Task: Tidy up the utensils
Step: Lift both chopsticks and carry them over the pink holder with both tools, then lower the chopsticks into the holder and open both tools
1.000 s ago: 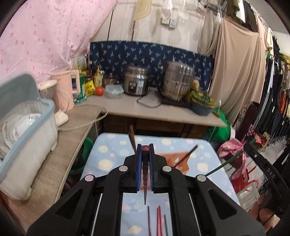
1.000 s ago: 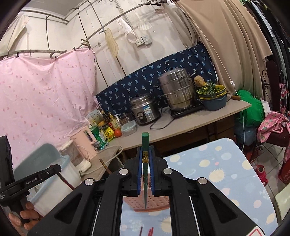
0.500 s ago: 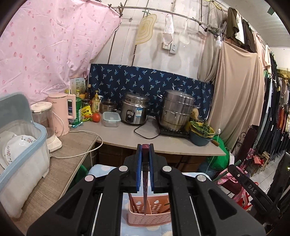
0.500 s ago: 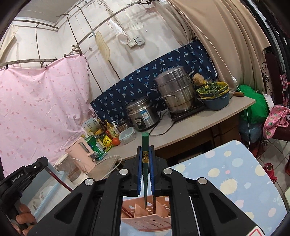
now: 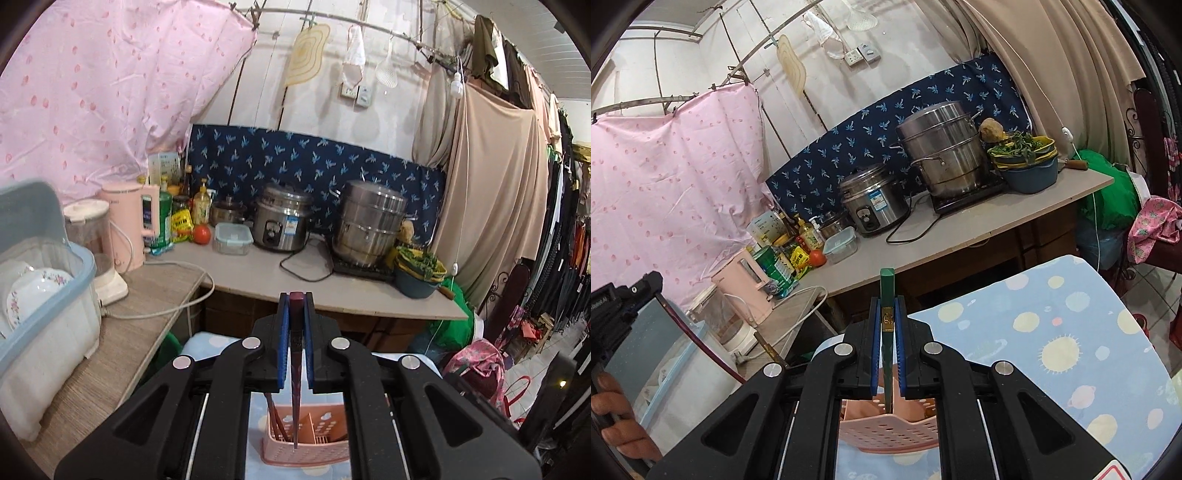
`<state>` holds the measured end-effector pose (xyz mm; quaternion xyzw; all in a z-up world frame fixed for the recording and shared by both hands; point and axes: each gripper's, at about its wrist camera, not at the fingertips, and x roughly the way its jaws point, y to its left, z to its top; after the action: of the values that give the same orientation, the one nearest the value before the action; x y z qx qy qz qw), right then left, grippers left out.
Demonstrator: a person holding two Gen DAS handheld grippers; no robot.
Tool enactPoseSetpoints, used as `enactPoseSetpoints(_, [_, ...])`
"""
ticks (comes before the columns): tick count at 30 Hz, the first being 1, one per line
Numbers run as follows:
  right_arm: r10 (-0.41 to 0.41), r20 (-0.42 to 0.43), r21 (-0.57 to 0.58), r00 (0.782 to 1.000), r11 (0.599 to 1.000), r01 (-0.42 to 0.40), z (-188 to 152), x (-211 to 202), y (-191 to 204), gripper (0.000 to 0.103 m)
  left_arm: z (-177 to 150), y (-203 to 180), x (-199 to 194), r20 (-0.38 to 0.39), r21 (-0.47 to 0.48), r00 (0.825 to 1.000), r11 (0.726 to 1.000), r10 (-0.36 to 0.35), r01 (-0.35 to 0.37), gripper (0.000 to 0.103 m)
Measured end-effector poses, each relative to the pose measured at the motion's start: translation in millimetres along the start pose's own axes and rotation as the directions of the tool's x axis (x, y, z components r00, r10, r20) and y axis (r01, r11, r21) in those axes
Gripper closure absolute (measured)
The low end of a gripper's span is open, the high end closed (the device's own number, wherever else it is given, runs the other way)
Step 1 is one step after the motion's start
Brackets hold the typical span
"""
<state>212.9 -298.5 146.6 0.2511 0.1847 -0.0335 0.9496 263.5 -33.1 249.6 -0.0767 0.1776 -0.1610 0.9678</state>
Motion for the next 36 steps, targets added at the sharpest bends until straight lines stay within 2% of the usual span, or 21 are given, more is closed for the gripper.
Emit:
enactPoseSetpoints(8, [-0.005,-0.024,-0.006,1.0,1.0,0.005,-8.5,5.8,0.1,0.096,6.0,1.7,14.3,0.012,-0.023,1.0,1.0,0.003,-0.003,0.096])
enactPoseSetpoints(17, [-0.012,-0.054,-0.011,0.998,1.0,0.012,-15.6,15.4,0.4,0.095,-35.3,12.0,49.4,-0.107,-0.025,0.993,0.999,0.041,-0.044,0.096])
enactPoseSetpoints(20, [-0.011,-0.06,-0.003,0.998,1.0,0.011,-17.6,16.2,1.2,0.091,-42.7,15.2,53.4,-0.129,-0.036,0.991,0.999,0.034,-0.039,0.096])
enactPoseSetpoints(22, [-0.01,-0.06,-0.002,0.998,1.0,0.01,-18.3,14.8,1.9,0.085,-44.8,17.8,53.3,-0.134,-0.048,0.99,0.998,0.031,-0.038,0.092])
enactPoseSetpoints(23, [-0.015,-0.057,-0.004,0.998,1.0,0.015,-18.3,13.9,2.2,0.082,-46.0,19.0,52.6,-0.139,-0.055,0.99,0.998,0.029,-0.037,0.082])
enactPoseSetpoints(24, [-0.017,-0.054,-0.007,0.998,1.0,0.017,-18.4,12.4,2.9,0.081,-45.9,19.8,52.4,-0.141,-0.061,0.989,0.997,0.031,-0.04,0.066])
enactPoseSetpoints(26, [-0.014,-0.054,-0.008,0.998,1.0,0.014,-18.6,9.4,3.9,0.081,-47.7,21.0,48.4,-0.134,-0.072,0.99,0.996,0.041,-0.051,0.052])
enactPoseSetpoints(36, [-0.004,-0.059,-0.016,0.998,1.0,0.003,-28.1,-7.6,7.8,0.081,-59.7,15.6,34.9,-0.179,-0.061,0.983,0.997,0.039,-0.05,0.052])
